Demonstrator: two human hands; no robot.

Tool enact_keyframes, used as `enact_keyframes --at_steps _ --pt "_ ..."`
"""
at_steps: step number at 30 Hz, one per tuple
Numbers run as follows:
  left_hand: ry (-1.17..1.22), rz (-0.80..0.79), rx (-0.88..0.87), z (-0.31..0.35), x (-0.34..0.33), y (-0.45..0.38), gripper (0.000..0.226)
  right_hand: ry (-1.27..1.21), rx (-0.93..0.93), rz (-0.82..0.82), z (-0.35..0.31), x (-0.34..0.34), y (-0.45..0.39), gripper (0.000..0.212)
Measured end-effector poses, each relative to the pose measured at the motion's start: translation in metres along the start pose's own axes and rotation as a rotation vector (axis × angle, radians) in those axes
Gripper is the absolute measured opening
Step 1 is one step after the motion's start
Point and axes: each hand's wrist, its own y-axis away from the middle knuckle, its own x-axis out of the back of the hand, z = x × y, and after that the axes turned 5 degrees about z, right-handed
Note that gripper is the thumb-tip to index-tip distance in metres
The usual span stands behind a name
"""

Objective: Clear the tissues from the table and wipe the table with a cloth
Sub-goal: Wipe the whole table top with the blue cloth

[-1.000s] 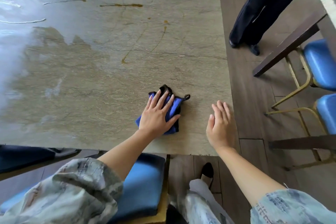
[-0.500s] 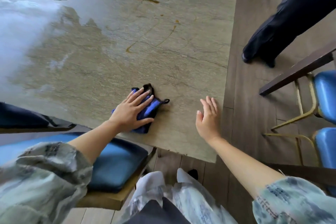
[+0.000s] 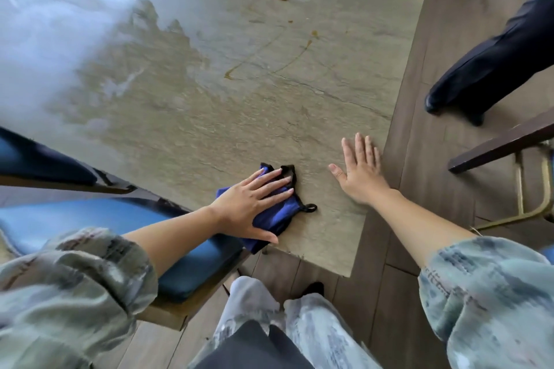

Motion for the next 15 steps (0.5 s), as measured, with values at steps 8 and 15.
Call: enact_keyframes --at_steps 8,15 --pt "0.010 0.221 0.639 -0.011 0.000 -0.029 0.097 0.001 0.005 -0.059 -0.001 0.006 0.000 0.076" --pt "-0.042 0.104 0.808 0.064 -0.011 -0.045 0.108 -0.003 0.010 -0.061 0.000 0.006 0.000 0.075"
